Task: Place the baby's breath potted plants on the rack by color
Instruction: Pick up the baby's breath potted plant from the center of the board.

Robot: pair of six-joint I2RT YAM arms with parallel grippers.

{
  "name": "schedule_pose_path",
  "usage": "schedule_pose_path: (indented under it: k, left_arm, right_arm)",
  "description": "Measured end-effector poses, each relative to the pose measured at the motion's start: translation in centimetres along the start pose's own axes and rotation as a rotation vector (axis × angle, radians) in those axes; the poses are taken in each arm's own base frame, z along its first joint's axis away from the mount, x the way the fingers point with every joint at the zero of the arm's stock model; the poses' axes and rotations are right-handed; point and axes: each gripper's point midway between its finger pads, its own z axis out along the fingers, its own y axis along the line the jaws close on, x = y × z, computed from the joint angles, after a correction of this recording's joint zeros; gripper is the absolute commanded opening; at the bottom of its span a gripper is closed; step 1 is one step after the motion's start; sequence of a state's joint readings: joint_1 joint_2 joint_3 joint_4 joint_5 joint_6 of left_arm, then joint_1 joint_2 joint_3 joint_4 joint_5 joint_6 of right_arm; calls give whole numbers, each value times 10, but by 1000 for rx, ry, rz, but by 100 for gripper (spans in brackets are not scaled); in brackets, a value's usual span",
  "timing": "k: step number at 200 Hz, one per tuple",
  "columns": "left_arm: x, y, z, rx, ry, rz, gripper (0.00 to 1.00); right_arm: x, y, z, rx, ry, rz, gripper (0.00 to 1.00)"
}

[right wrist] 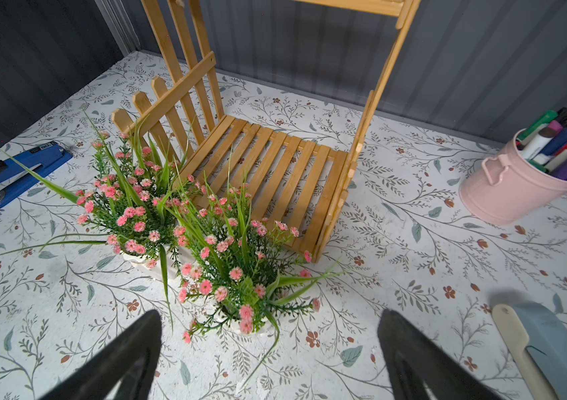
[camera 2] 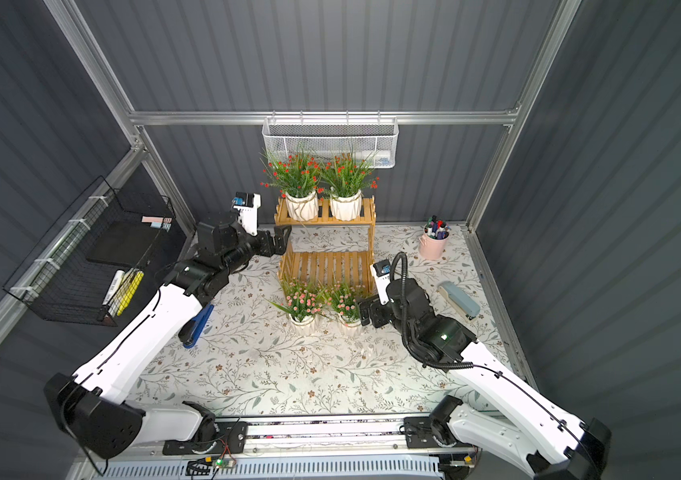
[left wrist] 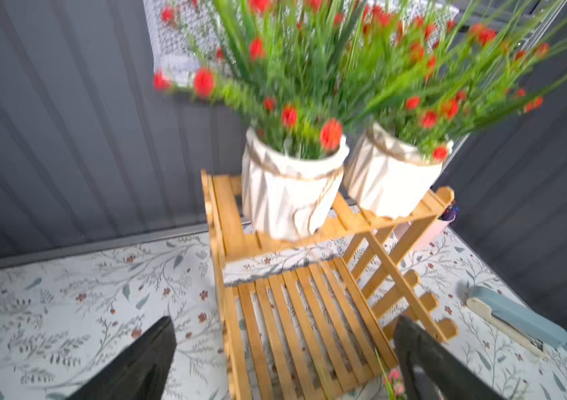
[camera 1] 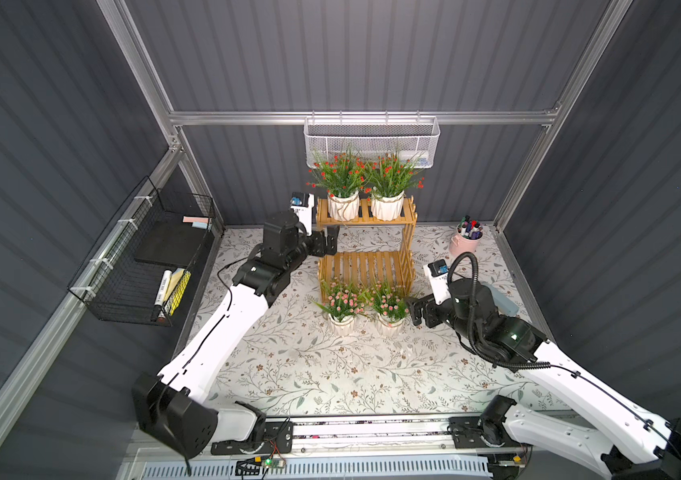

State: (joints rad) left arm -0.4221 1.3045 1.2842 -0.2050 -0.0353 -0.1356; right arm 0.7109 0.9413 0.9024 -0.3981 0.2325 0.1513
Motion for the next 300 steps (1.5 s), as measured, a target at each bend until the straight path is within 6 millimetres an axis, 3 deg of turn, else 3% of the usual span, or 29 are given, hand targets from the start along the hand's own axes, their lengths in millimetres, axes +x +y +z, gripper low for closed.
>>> schedule_pose_path:
  k: [13, 40, 85, 126, 155, 181, 208, 257, 300]
  left_arm:
    - [33, -1, -8, -10, 46, -3, 99]
    - [97, -25, -26, 18, 143, 26, 99]
    - [152, -37, -58, 53, 129, -69, 99]
    - [217, -57, -61, 87, 156, -60, 99]
    - [253, -59, -62, 79, 140, -30, 99]
    - [274, -49, -55, 42, 119, -23, 99]
    - [287, -52, -45, 60, 103, -5, 99]
    - [288, -61, -33, 90, 47, 45, 99]
    - [301, -52, -18, 33, 47, 77, 99]
  right_arm:
    - [-3, 1, 0, -1, -3, 2, 99]
    - [-8, 2, 0, -3, -10, 4, 99]
    - [-5, 3, 8, -3, 9, 0, 99]
    - [-2, 6, 18, -4, 25, -4, 99]
    - [-1, 7, 23, -4, 31, -5, 99]
    - [0, 10, 26, -16, 38, -3, 99]
    - [-1, 12, 28, -24, 39, -1, 99]
    - [-4, 15, 33, -38, 38, 11, 99]
    - [-1, 17, 39, -39, 55, 9, 99]
